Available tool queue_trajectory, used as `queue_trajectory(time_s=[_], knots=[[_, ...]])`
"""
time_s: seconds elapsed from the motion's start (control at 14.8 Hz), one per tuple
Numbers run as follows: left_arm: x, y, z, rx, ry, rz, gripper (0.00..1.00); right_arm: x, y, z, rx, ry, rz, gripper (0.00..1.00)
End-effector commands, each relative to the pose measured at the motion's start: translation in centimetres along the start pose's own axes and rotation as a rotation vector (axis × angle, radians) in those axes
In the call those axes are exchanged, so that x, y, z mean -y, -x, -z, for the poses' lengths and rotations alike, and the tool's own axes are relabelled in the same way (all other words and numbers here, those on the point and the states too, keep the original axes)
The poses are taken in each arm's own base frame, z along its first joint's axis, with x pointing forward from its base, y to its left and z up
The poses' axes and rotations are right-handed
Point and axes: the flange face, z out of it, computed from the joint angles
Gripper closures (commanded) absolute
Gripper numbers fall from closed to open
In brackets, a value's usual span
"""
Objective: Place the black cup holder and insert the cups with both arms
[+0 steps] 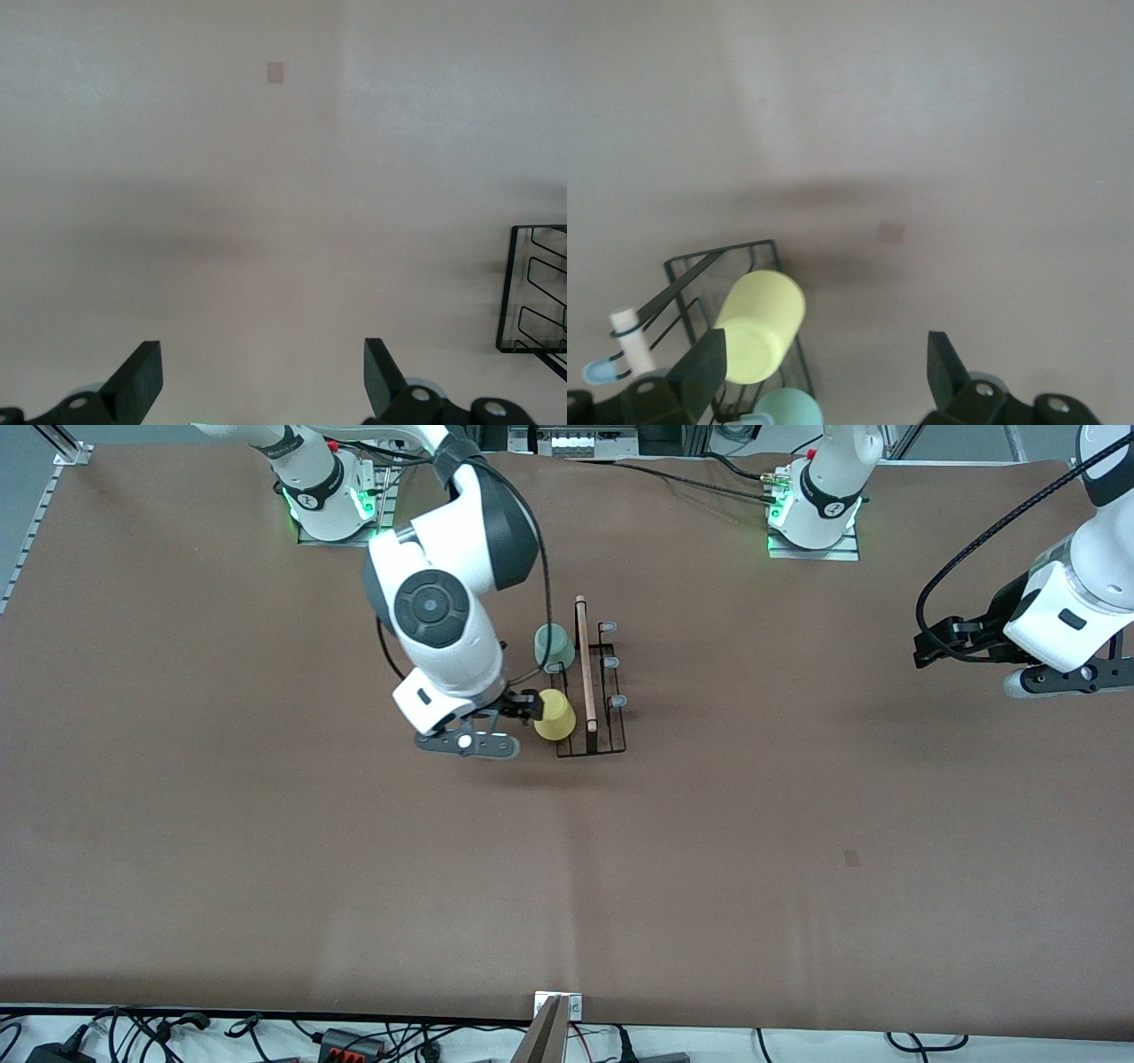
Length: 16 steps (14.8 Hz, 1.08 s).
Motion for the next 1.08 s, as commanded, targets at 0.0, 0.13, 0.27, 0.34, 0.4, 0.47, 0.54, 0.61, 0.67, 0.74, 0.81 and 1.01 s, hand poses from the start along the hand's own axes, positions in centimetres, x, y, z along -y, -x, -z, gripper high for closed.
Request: queue_trajectory(time_s=[0.0,0.13,0.27,0.34,0.4,0.47,0.54,0.61,0.67,0.74,0.81,1.01], knots=[[0.2,-0.2,0.6,-0.009,-0.004,-0.009,0.00,-2.4,-0.8,2.5,-0.003,0.007,0.025,0.00],[0.0,-0.1,0.6,-0.008,-0.006,-0.012,0.00,-4.1,-1.6,3.0,0.004,0.026,0.023,0.00],[0.0,-0.1,0.5,-0.006,-0.006,-0.013,0.00,-5.2,-2.2,3.6,-0.008,0.032,0.008,0.00],[0.2,-0.1,0.5,-0.004,-0.006,-0.015,0.00,-5.4,-2.0,4.3,-0.008,0.021,0.008,0.00],[0.3,-0.1,0.5,-0.004,-0.006,-0.035,0.00,-5.1,-1.8,4.5,-0.011,0.019,0.007,0.00],[0.2,-0.1,0.5,-0.004,-0.005,-0.052,0.00,-5.7,-2.2,4.6,-0.013,0.019,0.000,0.00],[0.1,-0.1,0.5,-0.006,-0.004,-0.053,0.00,-6.3,-2.6,4.7,-0.013,0.015,-0.011,0.00],[-0.1,-0.1,0.7,-0.010,-0.004,-0.056,0.00,-7.4,-3.3,4.9,-0.014,0.014,-0.027,0.00],[-0.4,-0.1,1.2,-0.019,-0.003,-0.064,0.00,-7.5,-3.3,4.9,-0.012,0.014,-0.027,0.00],[-0.6,-0.4,1.3,-0.024,-0.001,-0.067,0.00,-7.8,-3.6,4.8,-0.009,0.012,-0.030,0.00],[-0.7,-0.4,1.5,-0.027,-0.001,-0.068,0.00,-9.2,-4.3,5.1,-0.006,0.002,-0.043,0.00],[-0.6,-0.4,1.4,-0.024,-0.001,-0.075,0.00,-12.1,-5.9,5.5,0.017,-0.038,-0.067,0.00]])
